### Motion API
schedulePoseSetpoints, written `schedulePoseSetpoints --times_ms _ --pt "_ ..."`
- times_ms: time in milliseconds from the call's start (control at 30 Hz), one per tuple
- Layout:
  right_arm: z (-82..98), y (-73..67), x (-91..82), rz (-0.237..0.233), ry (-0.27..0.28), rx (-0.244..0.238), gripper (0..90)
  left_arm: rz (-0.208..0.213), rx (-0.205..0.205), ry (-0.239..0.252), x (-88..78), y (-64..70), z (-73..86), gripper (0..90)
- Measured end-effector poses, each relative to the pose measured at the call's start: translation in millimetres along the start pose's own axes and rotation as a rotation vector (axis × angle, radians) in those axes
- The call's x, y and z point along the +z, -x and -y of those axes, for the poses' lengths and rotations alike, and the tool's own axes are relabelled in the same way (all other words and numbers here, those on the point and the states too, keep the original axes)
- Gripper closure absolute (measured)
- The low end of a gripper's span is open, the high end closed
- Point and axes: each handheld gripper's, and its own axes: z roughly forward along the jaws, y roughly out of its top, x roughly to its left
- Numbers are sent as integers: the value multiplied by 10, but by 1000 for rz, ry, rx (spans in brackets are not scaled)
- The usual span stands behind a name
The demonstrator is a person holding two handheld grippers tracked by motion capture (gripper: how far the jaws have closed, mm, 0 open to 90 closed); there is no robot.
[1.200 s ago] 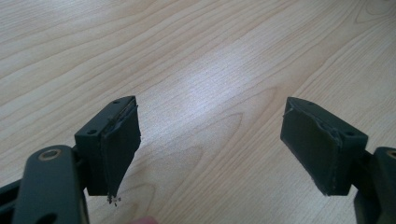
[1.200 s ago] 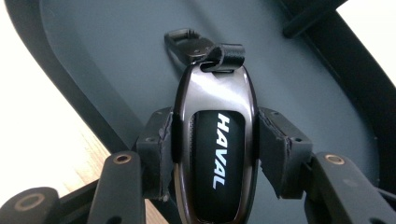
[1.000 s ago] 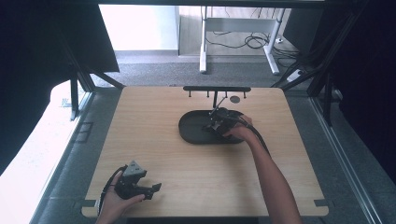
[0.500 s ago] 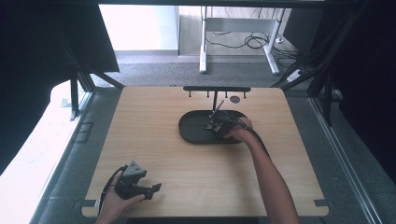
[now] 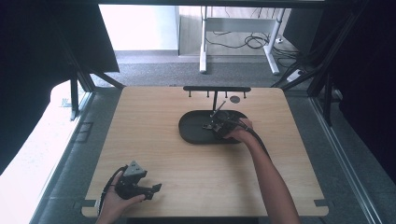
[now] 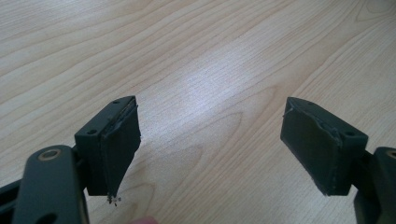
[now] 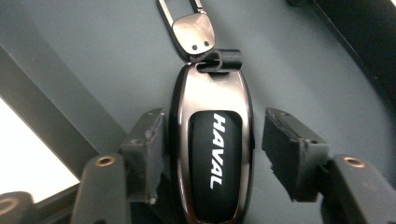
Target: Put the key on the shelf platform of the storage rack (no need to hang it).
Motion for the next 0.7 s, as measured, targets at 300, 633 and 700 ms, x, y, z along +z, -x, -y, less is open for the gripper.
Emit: schedulePoseSetpoints --times_ms 300,633,700 --pt "-15 -107 -74 49 48 -38 280 -2 -3 4 -7 -7 2 203" --pt "-22 -182 -240 53 106 -55 288 0 -1 1 3 7 -1 202" --pt "-18 -192 -272 53 117 -59 289 1 -1 2 2 8 -2 203"
